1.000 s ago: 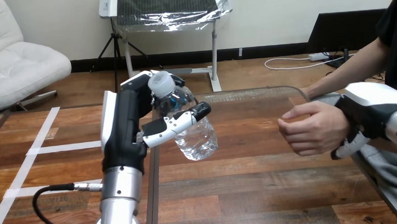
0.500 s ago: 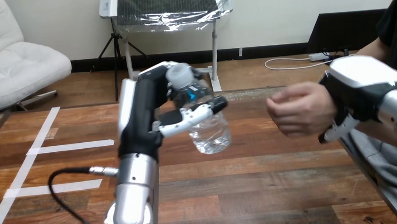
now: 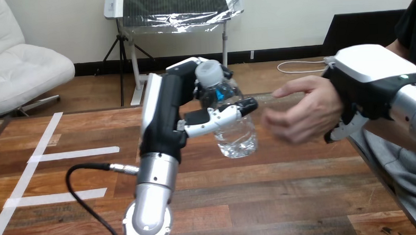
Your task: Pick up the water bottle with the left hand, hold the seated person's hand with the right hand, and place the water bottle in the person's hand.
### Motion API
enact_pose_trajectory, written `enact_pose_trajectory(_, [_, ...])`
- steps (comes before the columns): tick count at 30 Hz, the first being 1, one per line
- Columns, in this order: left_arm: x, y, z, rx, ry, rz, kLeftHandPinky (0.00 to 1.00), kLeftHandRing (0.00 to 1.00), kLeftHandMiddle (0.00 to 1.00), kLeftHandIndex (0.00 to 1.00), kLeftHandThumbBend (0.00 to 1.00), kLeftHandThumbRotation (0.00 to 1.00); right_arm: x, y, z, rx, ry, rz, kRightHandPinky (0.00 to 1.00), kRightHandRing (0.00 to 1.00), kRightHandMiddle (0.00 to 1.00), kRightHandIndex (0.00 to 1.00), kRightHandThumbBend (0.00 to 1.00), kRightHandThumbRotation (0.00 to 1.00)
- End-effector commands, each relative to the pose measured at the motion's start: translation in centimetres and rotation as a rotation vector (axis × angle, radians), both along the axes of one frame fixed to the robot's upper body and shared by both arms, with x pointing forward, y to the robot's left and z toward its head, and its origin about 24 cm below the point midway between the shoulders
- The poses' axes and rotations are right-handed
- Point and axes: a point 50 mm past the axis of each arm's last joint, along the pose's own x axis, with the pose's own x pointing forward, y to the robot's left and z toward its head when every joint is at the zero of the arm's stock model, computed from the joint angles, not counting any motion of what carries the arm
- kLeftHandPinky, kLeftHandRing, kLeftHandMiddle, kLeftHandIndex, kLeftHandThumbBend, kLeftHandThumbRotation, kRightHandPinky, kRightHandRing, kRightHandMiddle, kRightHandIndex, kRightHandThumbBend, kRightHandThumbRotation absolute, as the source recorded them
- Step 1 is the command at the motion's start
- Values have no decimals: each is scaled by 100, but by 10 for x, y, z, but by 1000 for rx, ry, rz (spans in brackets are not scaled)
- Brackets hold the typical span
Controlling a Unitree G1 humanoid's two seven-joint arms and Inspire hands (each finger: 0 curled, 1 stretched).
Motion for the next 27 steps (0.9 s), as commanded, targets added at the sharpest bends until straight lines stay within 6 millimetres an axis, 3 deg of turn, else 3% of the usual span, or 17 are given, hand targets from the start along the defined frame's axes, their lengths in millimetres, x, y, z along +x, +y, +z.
enact_pose_trajectory(1, [9,-22,28,-67,-84,-34,38,40,42,46,67,0,-1,11,24,20,-98,46,32,38,47,46,75,0])
enact_pose_trajectory(15, [12,-37,30,-86,-72,-68,38,39,42,46,67,0,-2,17,24,34,-138,144,32,38,46,44,73,0])
enact_pose_trajectory(27, [13,-49,33,-86,-71,-96,38,39,42,46,66,0,-3,21,26,28,-155,188,33,37,44,42,78,0])
